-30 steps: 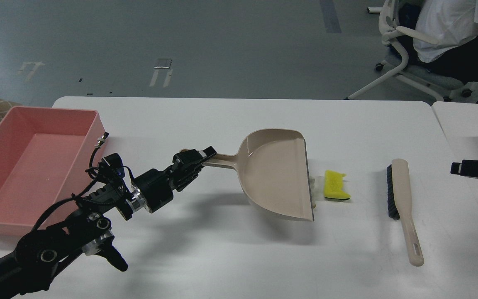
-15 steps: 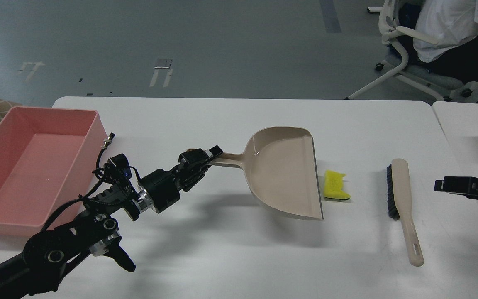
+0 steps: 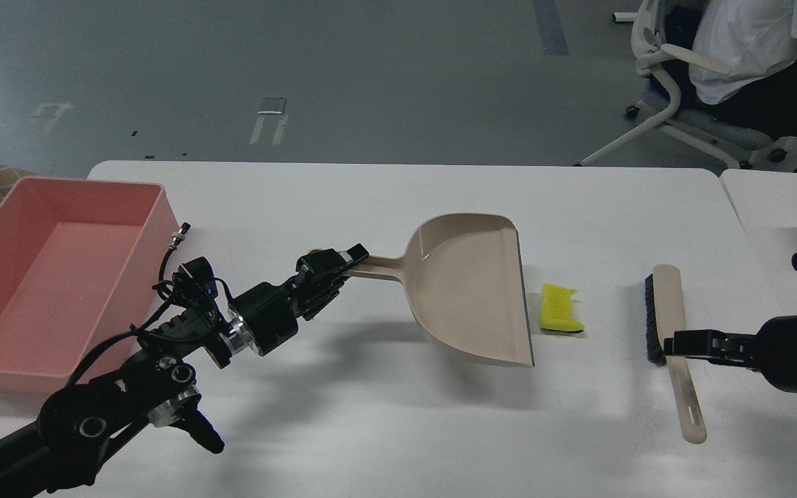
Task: Sweep and dump garbage into bin
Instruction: 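Reach the right gripper down and grasp the wooden brush handle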
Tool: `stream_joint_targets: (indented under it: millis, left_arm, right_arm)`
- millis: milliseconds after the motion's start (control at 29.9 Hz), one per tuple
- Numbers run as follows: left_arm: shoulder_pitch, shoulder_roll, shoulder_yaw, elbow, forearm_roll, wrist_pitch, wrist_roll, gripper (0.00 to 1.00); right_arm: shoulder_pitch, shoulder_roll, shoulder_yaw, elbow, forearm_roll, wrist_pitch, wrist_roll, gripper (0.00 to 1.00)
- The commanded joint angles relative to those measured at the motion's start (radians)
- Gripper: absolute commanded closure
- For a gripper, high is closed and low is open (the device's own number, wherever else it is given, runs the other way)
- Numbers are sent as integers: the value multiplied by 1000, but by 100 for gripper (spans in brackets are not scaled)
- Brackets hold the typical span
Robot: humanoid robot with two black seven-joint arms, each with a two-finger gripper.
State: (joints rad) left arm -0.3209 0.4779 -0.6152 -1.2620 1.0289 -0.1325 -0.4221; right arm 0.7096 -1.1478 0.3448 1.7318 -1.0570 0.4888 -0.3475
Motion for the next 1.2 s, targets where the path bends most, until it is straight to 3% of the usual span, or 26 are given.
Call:
stream_joint_targets:
  millis: [0, 836, 936, 1170]
  left_arm:
    - [0, 5, 3, 16, 0, -1, 0, 87]
    - [28, 2, 17, 76, 37, 36, -1, 87]
    - [28, 2, 15, 82, 36, 36, -3, 87]
    - [29, -1, 17, 82, 36, 36, -3, 87]
  right_arm:
    - [-12, 3, 0, 0, 0, 0, -5, 24]
    - [-21, -7, 7, 0, 0, 0, -10, 29]
    - [-21, 2, 5, 0, 0, 0, -10, 36]
    - [-22, 40, 0, 0, -1, 0, -53, 40]
